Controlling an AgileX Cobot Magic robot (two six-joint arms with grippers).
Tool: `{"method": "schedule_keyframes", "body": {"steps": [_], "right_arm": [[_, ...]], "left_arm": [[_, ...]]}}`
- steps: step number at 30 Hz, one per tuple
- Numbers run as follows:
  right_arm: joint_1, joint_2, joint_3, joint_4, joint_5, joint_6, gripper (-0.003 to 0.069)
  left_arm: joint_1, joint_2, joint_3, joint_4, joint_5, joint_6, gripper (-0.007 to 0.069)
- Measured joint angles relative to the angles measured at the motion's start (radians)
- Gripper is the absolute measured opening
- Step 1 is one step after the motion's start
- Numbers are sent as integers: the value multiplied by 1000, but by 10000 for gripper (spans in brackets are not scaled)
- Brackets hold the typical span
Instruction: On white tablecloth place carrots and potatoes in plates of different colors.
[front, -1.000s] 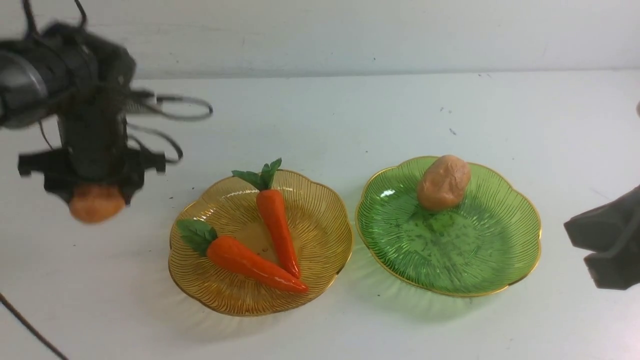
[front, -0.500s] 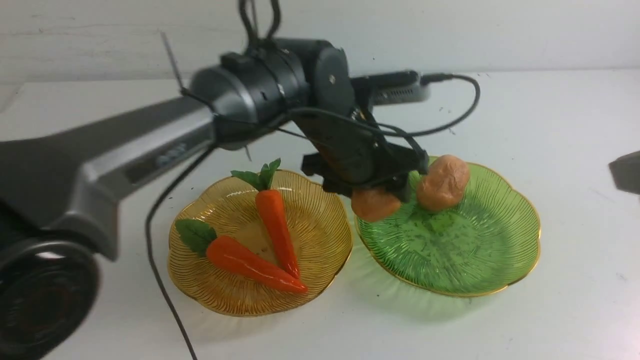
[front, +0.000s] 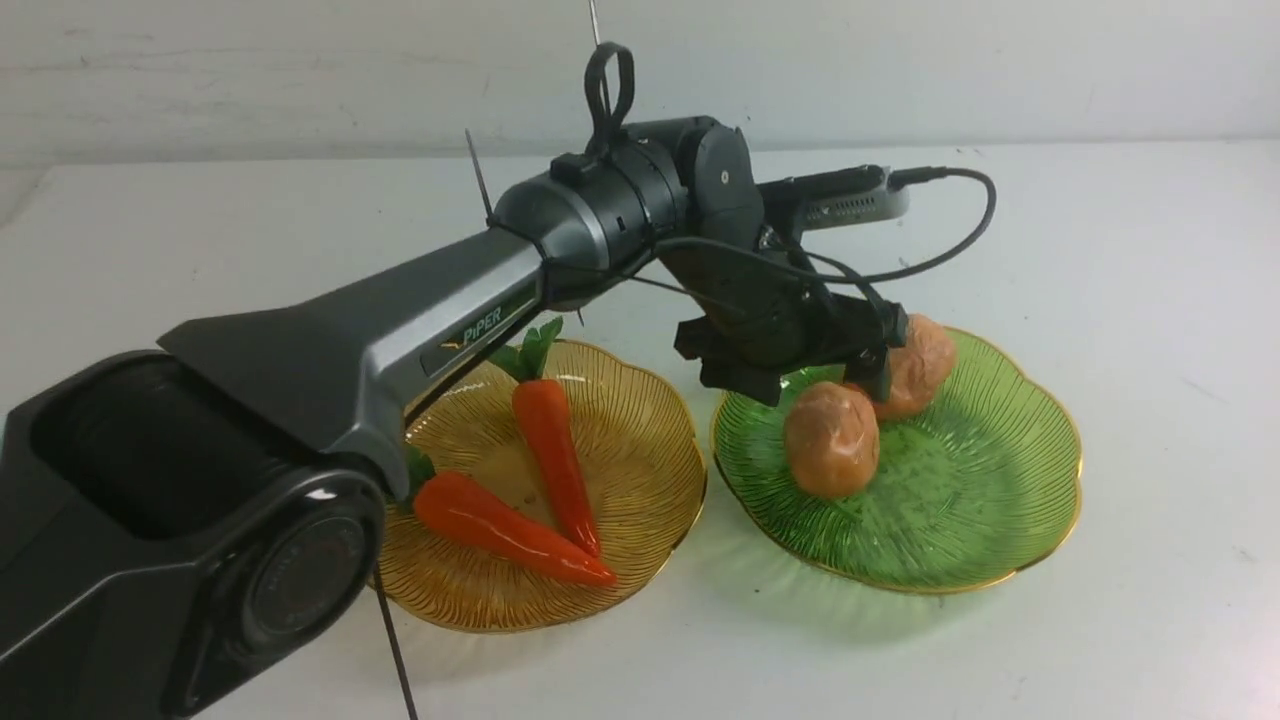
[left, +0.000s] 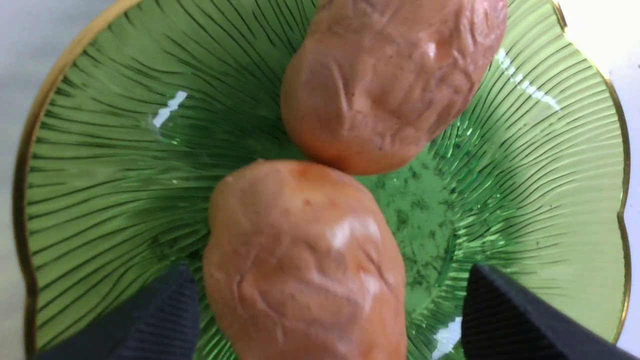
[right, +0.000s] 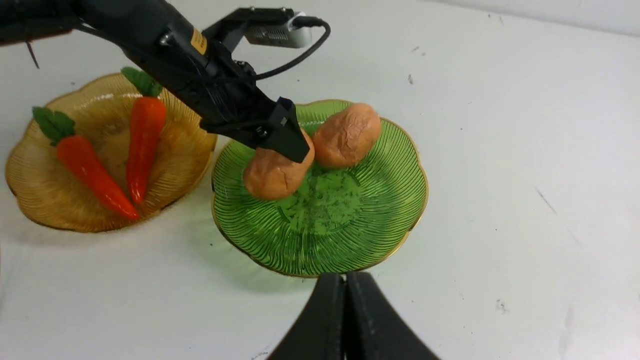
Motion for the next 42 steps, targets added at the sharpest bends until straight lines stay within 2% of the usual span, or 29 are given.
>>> {"method": "schedule_keyframes", "body": {"steps": [2,4,6,7,9,10,11,12,16,18,24,32,38,42], "right_arm": [[0,-55,45,-3,-36,3,-15],[0,-129,146,-3,-122,4,-15],[0,-199,252,-3,-242,6,-15],[0,-213,282,-3,-269,6,-15],[0,-279,471,-3,-445,7,-15],[0,-290,538,-3,-517,7,-15],[0,-299,599,-3,-601,7,-15],[0,-301,670,-3,-677,7,-15],[0,-301,806,-3,-908,7,-15],[0,-301,838,-3,-942,7,-15],[0,-301,903,-6,-936,7,-15],[-15,-331,955,-6,-877,8,-15],[-223,-475,1105,-5,-871,8,-15],[-340,-492,1116,-2,-872,8,-15]], "left_arm": [[5,0,-15,0,34,0,642],[16,-5,-42,0,89,0,561],[32,-19,-80,3,173,0,421],[37,-23,-85,5,189,1,406],[53,-43,-128,17,264,13,235],[60,-54,-155,28,290,32,122],[67,-64,-177,40,307,54,56],[69,-68,-192,50,312,71,27],[69,-71,-209,66,321,104,-3],[69,-71,-209,73,325,107,-3],[69,-71,-209,97,331,121,-3],[69,-71,-209,239,331,123,-3],[69,-75,-209,291,332,152,-3],[69,-139,-161,292,332,178,-3]]}}
